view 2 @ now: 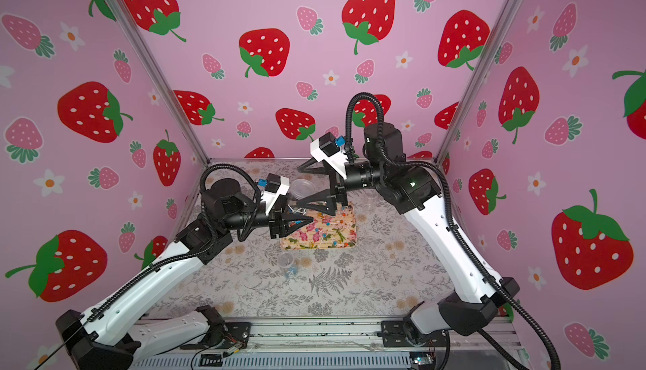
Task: Pour the candies out of the jar
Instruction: Unscrew the lid from the jar.
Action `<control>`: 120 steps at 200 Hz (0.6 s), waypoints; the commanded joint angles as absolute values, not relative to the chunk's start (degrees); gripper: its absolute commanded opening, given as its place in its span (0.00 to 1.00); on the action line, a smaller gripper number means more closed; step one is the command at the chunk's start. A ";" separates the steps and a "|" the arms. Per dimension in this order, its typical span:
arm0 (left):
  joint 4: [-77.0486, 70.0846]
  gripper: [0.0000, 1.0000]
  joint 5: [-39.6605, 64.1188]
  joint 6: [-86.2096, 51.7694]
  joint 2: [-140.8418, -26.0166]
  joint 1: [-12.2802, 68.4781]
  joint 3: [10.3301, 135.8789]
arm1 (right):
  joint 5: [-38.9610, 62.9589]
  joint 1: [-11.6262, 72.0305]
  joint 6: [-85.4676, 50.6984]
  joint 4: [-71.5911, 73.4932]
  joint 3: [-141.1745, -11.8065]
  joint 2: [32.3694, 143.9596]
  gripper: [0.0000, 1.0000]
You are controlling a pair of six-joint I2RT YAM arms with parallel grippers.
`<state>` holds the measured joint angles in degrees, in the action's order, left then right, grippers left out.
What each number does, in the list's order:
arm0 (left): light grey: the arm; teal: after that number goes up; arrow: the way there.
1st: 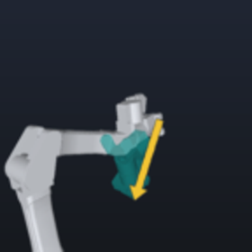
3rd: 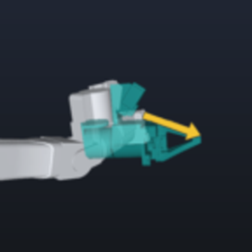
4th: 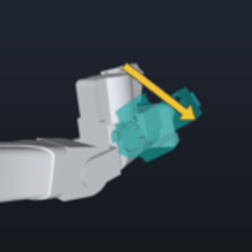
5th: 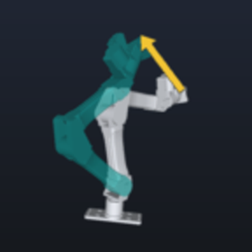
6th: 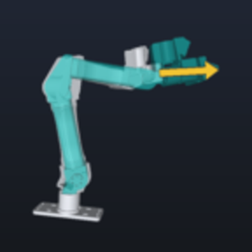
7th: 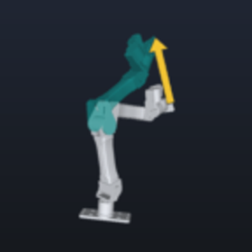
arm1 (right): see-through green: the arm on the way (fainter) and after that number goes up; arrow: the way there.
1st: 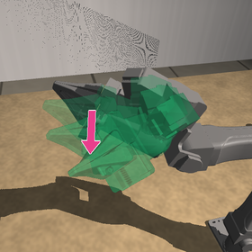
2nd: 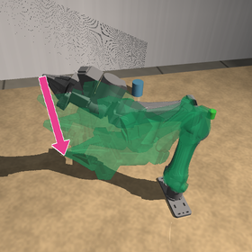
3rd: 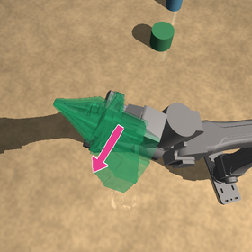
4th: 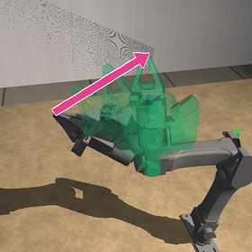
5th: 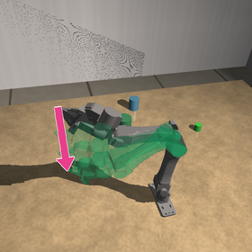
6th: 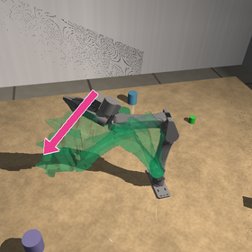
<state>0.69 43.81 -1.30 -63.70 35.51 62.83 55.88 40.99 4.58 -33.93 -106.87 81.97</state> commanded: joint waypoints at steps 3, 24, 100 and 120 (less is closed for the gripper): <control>-0.23 0.40 42.50 -0.03 -62.84 35.25 63.36 | 44.84 41.14 -8.21 -32.21 -107.07 79.77 0.97; -0.18 0.40 41.67 0.40 -62.66 35.29 63.19 | 40.50 41.39 -13.80 -33.18 -105.72 78.52 0.97; 0.26 0.40 41.33 0.79 -62.93 35.25 63.46 | 36.18 46.09 -15.30 -35.57 -102.66 79.10 0.92; 0.35 0.40 41.33 0.87 -63.00 35.25 63.52 | 35.68 46.49 -14.93 -35.95 -102.40 79.19 0.89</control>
